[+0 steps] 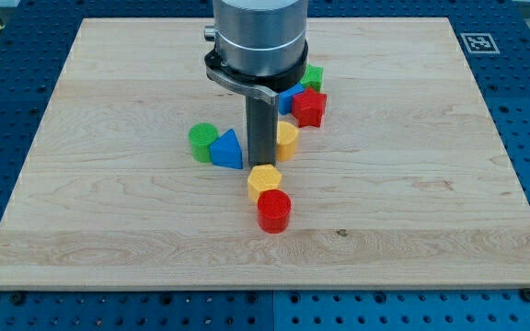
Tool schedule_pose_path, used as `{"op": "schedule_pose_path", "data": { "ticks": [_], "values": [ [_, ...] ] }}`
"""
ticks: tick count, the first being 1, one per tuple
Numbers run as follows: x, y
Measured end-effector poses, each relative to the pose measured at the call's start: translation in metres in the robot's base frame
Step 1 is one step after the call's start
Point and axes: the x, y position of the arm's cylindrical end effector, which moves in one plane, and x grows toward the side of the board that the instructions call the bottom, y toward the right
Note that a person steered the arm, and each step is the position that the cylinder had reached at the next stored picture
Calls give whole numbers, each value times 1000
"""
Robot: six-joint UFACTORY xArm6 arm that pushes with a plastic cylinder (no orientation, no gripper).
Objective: Separate the cube and green star
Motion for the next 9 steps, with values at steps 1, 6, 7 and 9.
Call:
{"op": "schedule_pose_path", "data": {
  "ticks": [1,6,7,9],
  "values": [
    [-27,-18],
    [-144,3],
    [-174,23],
    [-162,81]
  ]
}}
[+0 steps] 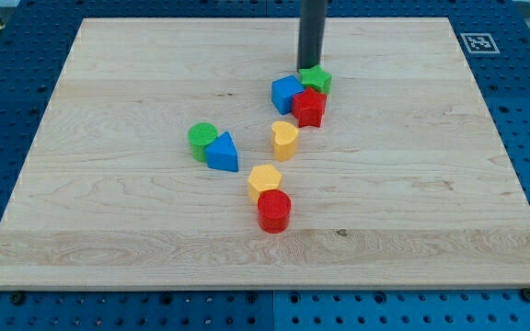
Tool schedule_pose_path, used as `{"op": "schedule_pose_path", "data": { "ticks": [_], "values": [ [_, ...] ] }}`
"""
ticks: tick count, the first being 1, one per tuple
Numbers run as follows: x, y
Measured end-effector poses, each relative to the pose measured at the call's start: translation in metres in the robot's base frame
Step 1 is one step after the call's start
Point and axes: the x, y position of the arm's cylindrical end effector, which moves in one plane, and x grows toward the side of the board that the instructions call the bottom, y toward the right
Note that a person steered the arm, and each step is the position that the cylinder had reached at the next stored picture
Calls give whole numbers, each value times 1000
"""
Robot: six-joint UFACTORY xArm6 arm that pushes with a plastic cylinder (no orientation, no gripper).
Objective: Separate the cube and green star
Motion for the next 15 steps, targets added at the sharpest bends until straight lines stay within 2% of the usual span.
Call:
{"op": "schedule_pose_path", "data": {
  "ticks": [2,3,4,6,8,10,11,12,14,15],
  "values": [
    [60,48],
    [69,49],
    [69,48],
    [33,42],
    [47,5],
    [47,-64],
    [48,-68],
    [43,-76],
    [4,-134],
    [2,-162]
  ]
}}
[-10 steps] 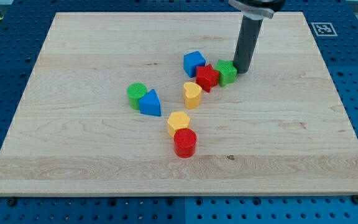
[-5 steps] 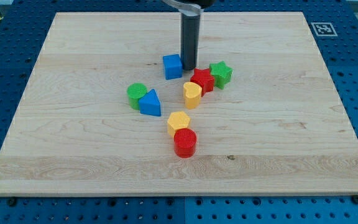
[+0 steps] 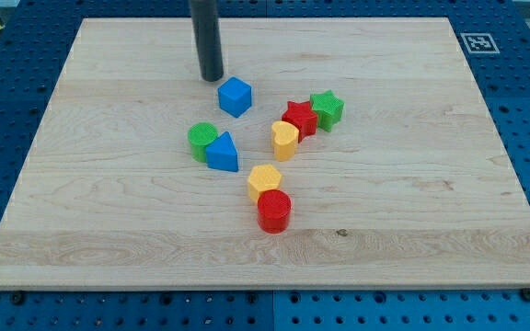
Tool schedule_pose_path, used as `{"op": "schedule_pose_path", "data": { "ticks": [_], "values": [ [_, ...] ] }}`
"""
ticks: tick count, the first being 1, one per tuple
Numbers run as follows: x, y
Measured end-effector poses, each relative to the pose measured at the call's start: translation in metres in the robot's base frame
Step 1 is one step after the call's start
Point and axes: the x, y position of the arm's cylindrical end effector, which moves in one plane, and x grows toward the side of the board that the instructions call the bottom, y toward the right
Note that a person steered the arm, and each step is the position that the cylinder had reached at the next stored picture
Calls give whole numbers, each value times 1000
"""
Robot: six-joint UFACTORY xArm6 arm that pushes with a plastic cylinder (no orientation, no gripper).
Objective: Separate the cube and green star
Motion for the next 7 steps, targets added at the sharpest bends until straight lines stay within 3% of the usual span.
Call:
{"op": "schedule_pose_path", "data": {
  "ticks": [1,4,6,7],
  "values": [
    [2,-6],
    [7,77],
    [10,82],
    [36,85]
  ]
}}
